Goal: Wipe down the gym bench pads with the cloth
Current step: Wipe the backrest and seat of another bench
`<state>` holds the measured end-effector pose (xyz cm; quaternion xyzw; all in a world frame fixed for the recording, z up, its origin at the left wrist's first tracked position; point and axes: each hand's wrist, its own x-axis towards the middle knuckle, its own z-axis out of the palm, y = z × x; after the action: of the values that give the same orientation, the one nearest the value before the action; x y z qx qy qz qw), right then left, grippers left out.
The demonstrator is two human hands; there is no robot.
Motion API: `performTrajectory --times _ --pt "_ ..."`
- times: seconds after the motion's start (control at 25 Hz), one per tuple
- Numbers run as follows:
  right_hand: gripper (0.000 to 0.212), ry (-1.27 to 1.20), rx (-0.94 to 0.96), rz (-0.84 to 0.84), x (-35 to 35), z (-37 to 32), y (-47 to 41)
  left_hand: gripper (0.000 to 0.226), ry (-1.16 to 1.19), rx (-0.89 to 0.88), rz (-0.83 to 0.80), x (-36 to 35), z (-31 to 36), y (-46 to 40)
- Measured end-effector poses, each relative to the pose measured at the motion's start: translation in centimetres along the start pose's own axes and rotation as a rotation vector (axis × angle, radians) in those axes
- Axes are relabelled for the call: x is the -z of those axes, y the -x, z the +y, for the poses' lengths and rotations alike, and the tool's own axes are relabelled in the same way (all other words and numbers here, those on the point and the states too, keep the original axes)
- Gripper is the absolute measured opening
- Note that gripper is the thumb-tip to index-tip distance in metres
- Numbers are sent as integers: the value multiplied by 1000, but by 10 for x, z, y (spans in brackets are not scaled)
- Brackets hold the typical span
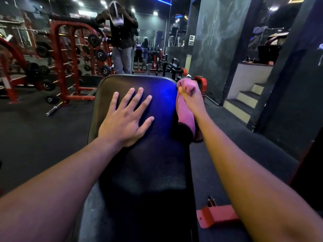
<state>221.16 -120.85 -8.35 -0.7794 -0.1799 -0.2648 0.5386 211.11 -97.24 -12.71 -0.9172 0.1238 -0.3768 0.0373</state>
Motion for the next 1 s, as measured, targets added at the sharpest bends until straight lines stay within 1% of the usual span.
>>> performTrajectory --times 0.08,0.12,0.2,0.28,0.32,0.36,0.44,0.52,0.56,0.6,0.64,0.68,0.76,0.8,0.84,0.88,0.92,0.96,1.0 --pt "12 -6 -63 -2 -3 -1 -11 69 1 4 0 0 0 0" --pt "19 -10 -101 -1 -3 -2 -1 69 3 7 -1 1 0 0" --pt "35 -29 -116 11 3 1 39 69 9 2 -4 2 0 0" --pt "49 -55 -80 -6 13 3 98 69 19 3 -6 2 0 0" --pt "49 -84 -86 -23 15 5 128 69 23 4 -12 3 0 0" --pt "45 -82 -70 -38 19 5 153 70 22 5 -19 3 0 1" --pt "36 -60 3 -64 23 3 174 70 17 5 -29 3 1 0" --pt "32 -14 5 -42 20 3 146 70 23 -1 -34 4 1 0" --pt "38 18 -8 -22 16 5 121 71 26 1 -38 3 0 1" --pt "48 46 -30 -28 14 4 94 71 31 5 -35 3 -1 1" --pt "54 43 -47 -55 15 -2 72 71 35 9 -29 3 -1 0" --pt "50 54 -40 -107 18 -5 53 71 40 8 -26 3 -1 0" --pt "25 162 4 -195 32 -16 21 70 55 -10 -22 2 0 0" --pt "19 219 36 -226 41 -19 3 70 60 -16 -20 2 0 2" --pt "19 283 88 -260 45 -28 -14 71 62 -18 -17 3 0 3" --pt "24 327 148 -302 44 -38 -33 71 71 -14 -14 4 -1 5" --pt "29 380 168 -382 39 -45 -51 71 87 -13 -14 4 -2 5" --pt "31 417 144 -467 29 -51 -62 71 102 -21 -21 4 -2 4" --pt "29 431 176 -561 17 -55 -72 71 110 -33 -31 4 -2 3"
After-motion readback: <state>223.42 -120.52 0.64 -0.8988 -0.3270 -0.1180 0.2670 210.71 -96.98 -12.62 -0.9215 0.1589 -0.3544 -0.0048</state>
